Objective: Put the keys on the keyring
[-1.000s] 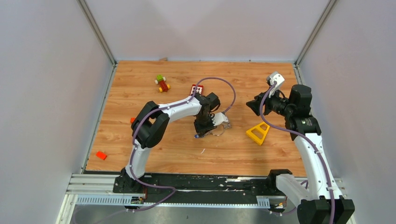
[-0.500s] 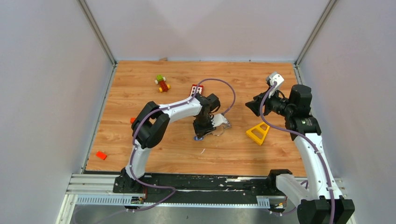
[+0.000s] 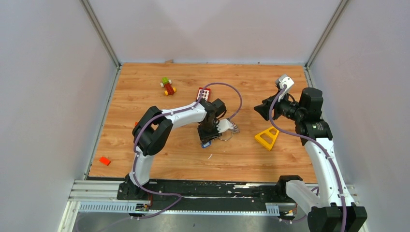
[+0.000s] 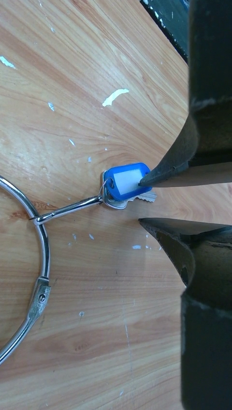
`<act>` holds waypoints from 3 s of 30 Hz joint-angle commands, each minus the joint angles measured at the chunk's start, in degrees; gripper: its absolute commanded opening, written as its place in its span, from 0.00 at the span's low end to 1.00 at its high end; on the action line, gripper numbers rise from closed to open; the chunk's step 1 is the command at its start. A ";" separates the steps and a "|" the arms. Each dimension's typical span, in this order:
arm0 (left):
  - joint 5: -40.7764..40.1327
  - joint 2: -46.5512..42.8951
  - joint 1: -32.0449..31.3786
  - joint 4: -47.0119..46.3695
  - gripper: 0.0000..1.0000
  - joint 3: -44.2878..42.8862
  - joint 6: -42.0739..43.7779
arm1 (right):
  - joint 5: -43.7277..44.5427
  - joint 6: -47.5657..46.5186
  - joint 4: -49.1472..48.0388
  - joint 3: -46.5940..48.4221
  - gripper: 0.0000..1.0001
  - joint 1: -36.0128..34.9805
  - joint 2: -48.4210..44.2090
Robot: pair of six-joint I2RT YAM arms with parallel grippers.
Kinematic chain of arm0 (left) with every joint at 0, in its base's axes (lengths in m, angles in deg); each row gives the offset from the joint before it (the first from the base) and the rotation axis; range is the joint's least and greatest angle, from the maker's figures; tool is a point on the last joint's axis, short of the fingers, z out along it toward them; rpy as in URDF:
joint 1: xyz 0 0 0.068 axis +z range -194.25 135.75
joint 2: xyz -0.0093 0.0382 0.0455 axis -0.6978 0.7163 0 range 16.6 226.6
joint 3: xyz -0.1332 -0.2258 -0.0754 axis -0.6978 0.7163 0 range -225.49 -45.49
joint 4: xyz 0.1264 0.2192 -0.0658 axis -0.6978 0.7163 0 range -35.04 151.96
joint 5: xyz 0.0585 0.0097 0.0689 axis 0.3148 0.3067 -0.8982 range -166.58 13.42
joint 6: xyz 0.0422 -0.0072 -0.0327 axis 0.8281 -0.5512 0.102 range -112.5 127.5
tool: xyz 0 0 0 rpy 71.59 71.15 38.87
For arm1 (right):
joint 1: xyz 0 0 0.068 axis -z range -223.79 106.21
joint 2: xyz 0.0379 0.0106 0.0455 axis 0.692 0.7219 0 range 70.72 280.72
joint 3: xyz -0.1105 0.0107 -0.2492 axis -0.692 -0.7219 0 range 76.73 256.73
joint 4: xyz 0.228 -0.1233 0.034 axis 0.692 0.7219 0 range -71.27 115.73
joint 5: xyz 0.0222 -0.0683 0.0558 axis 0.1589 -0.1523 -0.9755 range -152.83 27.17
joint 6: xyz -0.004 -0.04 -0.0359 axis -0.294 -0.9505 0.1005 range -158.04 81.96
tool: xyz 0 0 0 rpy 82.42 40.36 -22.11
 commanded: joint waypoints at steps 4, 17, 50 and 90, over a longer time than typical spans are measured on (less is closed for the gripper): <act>-3.60 -1.66 0.24 -4.22 0.43 5.52 -0.20 | -1.14 -0.62 -1.03 0.05 0.51 0.37 -1.04; 2.83 -8.93 -0.63 -16.55 0.70 12.20 -2.35 | -1.13 -0.89 -0.74 0.23 0.51 0.47 -1.38; -11.88 -4.08 2.57 -10.81 0.38 12.04 3.48 | -2.06 -0.80 -0.94 0.05 0.52 0.68 -1.22; -4.49 -61.82 38.47 -66.05 1.00 50.49 -19.73 | 21.94 2.51 -10.45 -2.11 1.00 1.12 2.34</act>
